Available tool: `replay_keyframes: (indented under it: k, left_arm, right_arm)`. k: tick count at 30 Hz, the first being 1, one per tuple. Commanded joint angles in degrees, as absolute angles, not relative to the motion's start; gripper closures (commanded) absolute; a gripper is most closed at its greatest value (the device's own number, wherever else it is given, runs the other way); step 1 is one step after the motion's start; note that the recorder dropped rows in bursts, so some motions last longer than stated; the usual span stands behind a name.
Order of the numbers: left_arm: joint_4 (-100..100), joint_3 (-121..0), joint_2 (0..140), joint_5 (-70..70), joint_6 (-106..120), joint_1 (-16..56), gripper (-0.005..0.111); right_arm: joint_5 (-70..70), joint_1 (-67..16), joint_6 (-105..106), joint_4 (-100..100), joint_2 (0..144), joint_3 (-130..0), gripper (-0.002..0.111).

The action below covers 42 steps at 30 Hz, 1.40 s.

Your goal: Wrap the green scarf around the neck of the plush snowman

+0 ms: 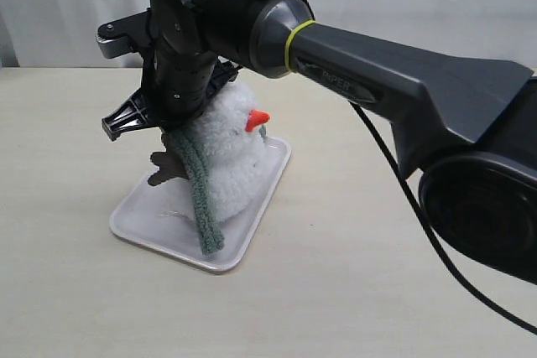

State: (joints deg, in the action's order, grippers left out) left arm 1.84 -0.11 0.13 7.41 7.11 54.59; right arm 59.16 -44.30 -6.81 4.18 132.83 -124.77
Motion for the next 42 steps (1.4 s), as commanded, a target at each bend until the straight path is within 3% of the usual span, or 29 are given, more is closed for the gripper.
replay_keyframes:
  k: [1, 14, 21, 42]
  left_arm:
    - [2.6, 0.0, 0.0, 5.61, 7.09, 54.71, 0.107]
    - [2.6, 0.0, 0.0, 5.61, 7.09, 54.71, 0.107]
    - [2.6, 0.0, 0.0, 5.61, 7.09, 54.71, 0.107]
    - [2.6, 0.0, 0.0, 5.61, 7.09, 54.71, 0.107]
  right_arm:
    - [59.98, -44.11, -4.62, 4.08, 128.91, -125.3, 0.104]
    - [69.96, -47.41, -2.29, 6.89, 123.64, -122.97, 0.104]
    - [61.14, -49.97, -7.3, 10.23, 123.64, -117.5, 0.104]
    - [59.91, -49.86, -12.8, 18.49, 123.54, -107.12, 0.104]
